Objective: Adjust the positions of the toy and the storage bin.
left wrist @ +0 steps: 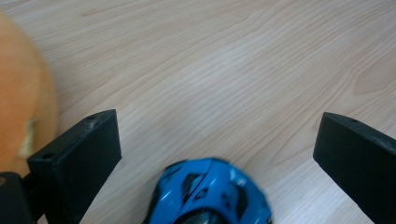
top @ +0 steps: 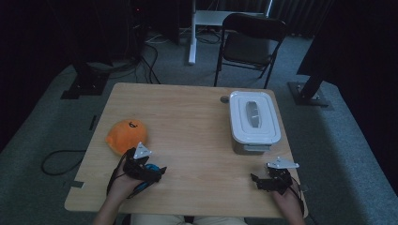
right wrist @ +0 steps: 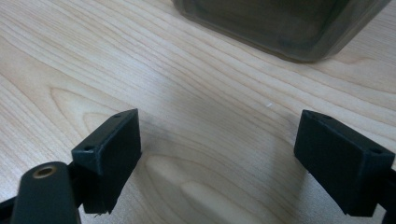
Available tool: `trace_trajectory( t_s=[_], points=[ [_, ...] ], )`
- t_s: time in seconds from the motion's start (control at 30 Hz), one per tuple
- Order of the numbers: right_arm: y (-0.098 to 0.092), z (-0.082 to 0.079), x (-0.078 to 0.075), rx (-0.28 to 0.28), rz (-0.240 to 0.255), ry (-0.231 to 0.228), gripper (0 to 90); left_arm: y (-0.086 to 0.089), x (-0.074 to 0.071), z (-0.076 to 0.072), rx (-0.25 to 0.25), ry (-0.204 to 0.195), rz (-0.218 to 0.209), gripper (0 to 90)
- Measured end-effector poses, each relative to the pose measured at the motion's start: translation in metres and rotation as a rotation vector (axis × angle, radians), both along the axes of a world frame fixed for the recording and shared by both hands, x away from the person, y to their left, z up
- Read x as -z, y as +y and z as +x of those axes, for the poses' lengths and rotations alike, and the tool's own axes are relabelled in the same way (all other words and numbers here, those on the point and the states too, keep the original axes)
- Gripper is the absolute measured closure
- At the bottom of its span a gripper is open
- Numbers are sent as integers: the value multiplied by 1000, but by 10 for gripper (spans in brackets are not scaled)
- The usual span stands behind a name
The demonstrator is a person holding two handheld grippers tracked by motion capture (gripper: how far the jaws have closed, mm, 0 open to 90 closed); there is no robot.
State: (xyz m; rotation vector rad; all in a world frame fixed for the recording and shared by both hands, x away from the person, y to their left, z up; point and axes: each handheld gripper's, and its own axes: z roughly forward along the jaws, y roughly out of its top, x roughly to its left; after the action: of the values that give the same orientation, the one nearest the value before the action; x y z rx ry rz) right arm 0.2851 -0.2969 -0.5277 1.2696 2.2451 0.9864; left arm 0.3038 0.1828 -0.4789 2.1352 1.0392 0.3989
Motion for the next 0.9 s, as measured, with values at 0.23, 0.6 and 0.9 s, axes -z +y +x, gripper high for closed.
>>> trace_trajectory(
  t_s=[0.23,0.6,0.9],
  points=[
    [-5,-3,-1,-9,20,5,144,-21,3,9,42,-3,-7,16],
    [-23,-12,-11,109,-12,-72,123,-48,0,25,81,-9,-30,16],
    [-49,-9,-18,182,10,-94,135,-75,5,38,125,13,-24,16]
  ],
)
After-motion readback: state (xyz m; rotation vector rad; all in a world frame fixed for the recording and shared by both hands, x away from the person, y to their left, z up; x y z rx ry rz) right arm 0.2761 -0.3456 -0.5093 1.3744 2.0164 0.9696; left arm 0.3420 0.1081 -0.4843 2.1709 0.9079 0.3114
